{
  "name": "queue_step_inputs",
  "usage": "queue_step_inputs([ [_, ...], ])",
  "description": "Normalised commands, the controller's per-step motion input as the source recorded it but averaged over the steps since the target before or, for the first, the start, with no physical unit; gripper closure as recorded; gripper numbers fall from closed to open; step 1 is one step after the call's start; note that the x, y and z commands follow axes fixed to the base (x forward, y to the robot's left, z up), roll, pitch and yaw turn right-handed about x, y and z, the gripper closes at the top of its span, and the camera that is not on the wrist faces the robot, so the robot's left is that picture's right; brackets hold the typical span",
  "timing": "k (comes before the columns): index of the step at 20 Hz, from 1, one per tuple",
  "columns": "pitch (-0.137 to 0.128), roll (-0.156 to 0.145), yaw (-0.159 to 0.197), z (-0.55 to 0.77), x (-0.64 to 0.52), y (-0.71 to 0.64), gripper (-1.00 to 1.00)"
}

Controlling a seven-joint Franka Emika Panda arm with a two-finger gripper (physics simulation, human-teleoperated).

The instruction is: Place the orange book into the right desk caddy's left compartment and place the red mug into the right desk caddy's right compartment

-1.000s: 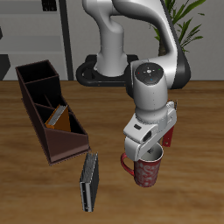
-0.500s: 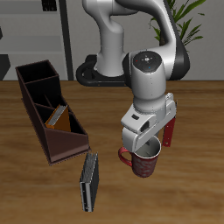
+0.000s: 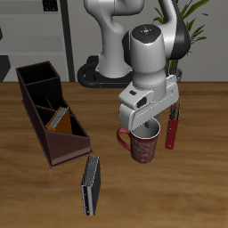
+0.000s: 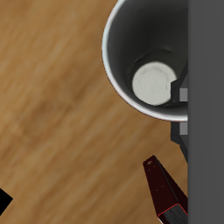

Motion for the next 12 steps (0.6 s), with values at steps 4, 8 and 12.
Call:
queue_step_inputs([
  [4, -0.074, 0.006, -0.117, 0.46, -0.42, -0.15, 1.0],
  [8, -0.071, -0.019, -0.106, 0.4, -0.41, -0.2, 1.0],
  [12, -0.044, -0.022, -0.091, 0.27, -0.31, -0.17, 1.0],
])
